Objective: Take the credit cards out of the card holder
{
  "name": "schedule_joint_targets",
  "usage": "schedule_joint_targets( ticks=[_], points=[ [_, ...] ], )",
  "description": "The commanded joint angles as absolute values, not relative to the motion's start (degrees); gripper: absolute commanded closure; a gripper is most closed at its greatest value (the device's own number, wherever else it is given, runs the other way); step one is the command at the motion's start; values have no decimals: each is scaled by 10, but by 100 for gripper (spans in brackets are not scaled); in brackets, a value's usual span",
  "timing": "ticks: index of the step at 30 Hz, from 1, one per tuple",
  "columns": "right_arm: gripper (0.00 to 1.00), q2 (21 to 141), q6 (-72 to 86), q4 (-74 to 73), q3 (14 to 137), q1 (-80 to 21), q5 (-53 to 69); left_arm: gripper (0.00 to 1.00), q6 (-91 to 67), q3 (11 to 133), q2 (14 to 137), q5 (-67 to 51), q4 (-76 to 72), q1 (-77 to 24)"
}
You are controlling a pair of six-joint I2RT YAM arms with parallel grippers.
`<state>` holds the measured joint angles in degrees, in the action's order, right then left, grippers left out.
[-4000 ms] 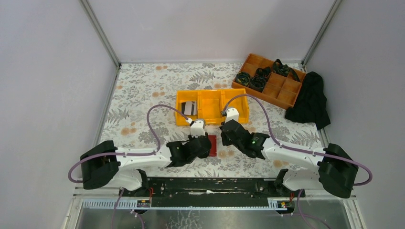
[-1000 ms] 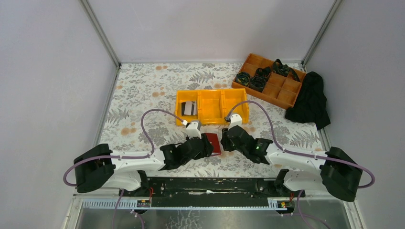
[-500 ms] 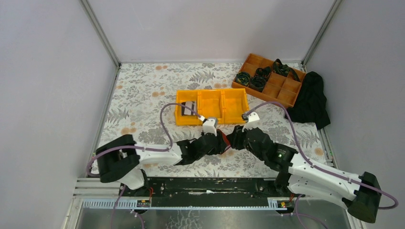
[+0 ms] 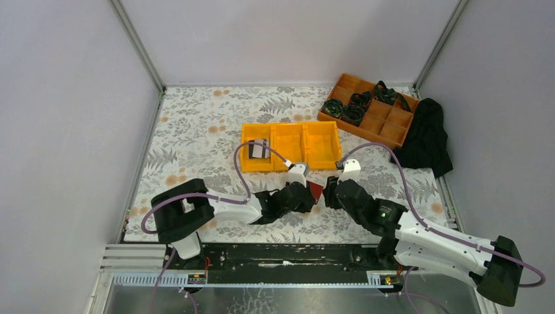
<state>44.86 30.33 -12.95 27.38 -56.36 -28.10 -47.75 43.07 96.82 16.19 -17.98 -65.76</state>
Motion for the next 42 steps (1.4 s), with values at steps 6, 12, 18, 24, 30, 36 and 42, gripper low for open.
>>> schedule_joint_targets(
  ticks=[6,12,18,24,30,36,42],
  points=[
    [55,457,306,-115,291,-564,-310,100,-489,424,946,186,-243,-640],
    [55,479,295,-95,290,-561,-306,100,-480,400,917,207,-241,-639],
    [55,560,285,-76,319,-529,-275,89,-481,389,914,211,-238,-614],
    [54,579,272,-44,321,-498,-232,73,-451,413,946,192,-251,-609],
    [52,656,257,-19,338,-466,-192,72,-465,396,948,162,-259,-611],
    [53,741,267,4,359,-464,-179,74,-487,316,876,174,-252,-618],
    [56,786,268,19,368,-464,-156,74,-527,242,856,175,-267,-640]
  ],
)
